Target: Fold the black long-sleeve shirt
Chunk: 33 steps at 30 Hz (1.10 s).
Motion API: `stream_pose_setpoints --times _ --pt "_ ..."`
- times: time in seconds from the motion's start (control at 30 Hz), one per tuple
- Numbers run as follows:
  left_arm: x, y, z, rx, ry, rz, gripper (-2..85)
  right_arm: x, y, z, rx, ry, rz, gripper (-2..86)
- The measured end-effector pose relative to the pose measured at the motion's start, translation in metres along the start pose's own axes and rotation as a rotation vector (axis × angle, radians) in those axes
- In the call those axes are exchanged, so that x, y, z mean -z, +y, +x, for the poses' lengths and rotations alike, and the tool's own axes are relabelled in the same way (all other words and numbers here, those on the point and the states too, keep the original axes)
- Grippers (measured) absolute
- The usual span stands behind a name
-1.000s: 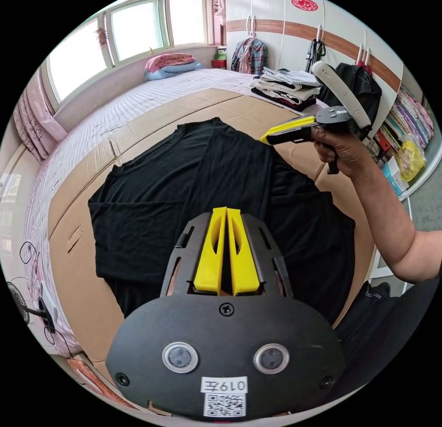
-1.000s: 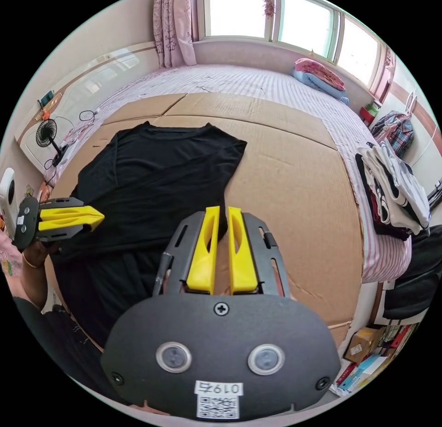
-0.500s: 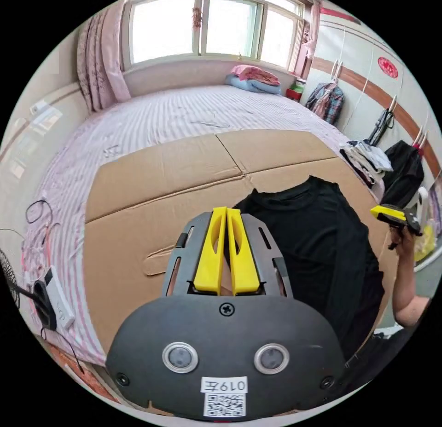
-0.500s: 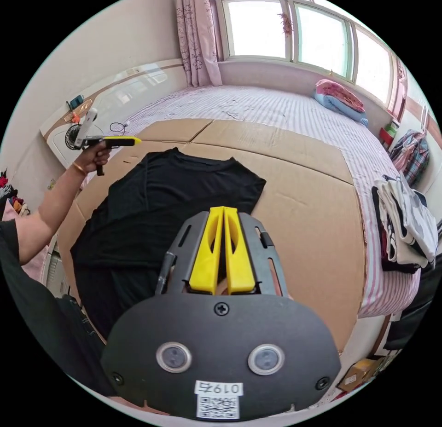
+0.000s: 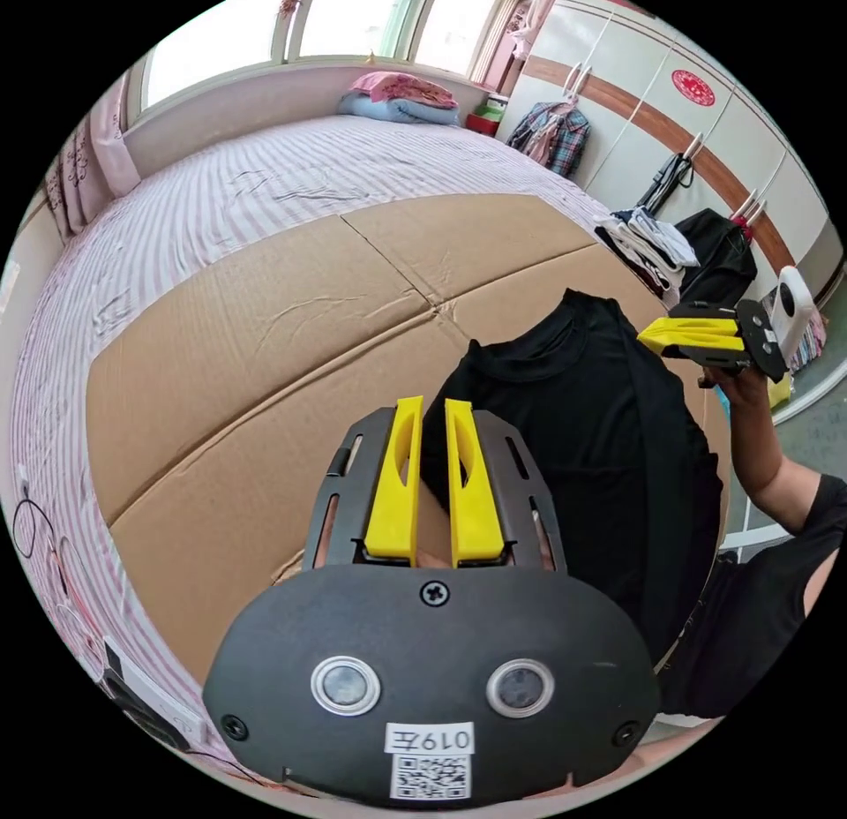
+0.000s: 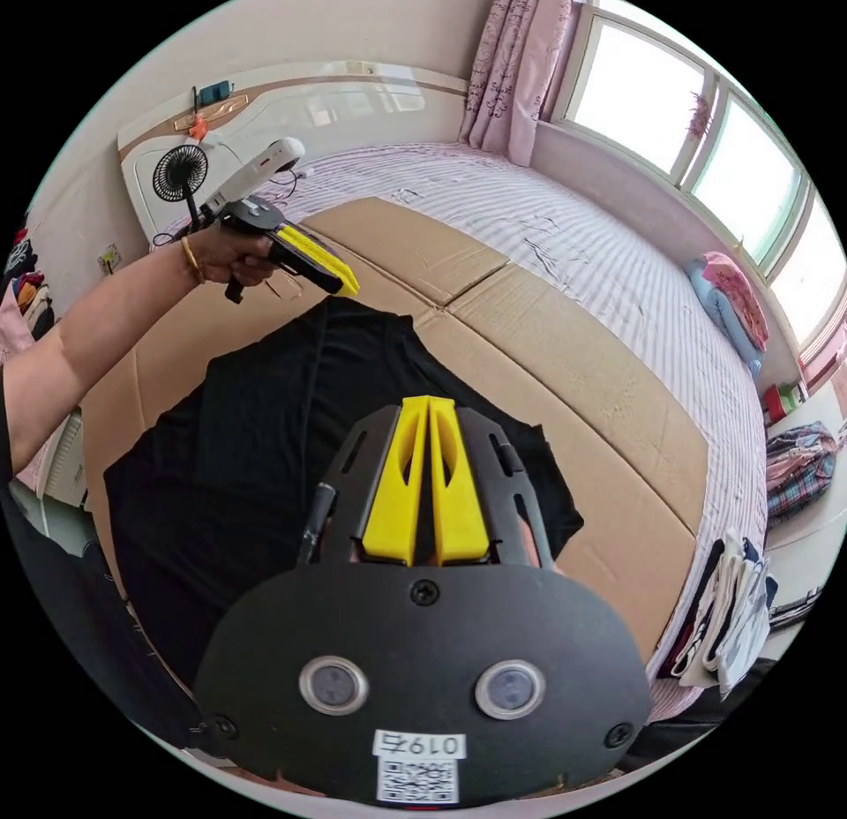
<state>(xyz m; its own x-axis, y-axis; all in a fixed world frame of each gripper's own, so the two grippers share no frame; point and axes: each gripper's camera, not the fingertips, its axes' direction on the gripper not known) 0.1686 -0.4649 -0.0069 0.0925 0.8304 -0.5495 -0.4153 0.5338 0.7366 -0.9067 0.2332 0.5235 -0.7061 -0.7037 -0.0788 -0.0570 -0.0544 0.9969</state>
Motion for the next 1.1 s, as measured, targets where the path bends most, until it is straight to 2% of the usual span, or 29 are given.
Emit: stream_pose_setpoints --times 0.17,0.3,0.57,0.8,0.93,1.1 --pt "0.0 -0.016 -0.006 -0.088 -0.09 -0.088 0.8 -0.035 -0.045 -0.012 0.049 -0.01 -0.024 -0.7" --pt "0.006 -0.02 -0.015 -0.108 -0.077 -0.085 0.9 -0.053 -0.066 -0.011 0.037 -0.059 -0.014 -0.7" --pt "0.029 -0.025 -0.049 -0.003 -0.112 -0.025 0.8 -0.106 -0.1 0.0 0.001 -0.086 -0.032 -0.7" --pt "0.037 -0.033 -0.053 -0.014 -0.121 -0.025 0.7 -0.146 -0.14 0.028 -0.053 -0.157 -0.02 0.2" --pt "0.042 -0.038 -0.055 -0.014 -0.132 -0.022 0.6 -0.182 -0.171 0.052 -0.08 -0.307 -0.047 5.6" --pt "0.049 -0.042 -0.059 -0.015 -0.132 -0.021 0.6 -0.209 -0.191 0.059 -0.051 -0.356 -0.075 8.9"
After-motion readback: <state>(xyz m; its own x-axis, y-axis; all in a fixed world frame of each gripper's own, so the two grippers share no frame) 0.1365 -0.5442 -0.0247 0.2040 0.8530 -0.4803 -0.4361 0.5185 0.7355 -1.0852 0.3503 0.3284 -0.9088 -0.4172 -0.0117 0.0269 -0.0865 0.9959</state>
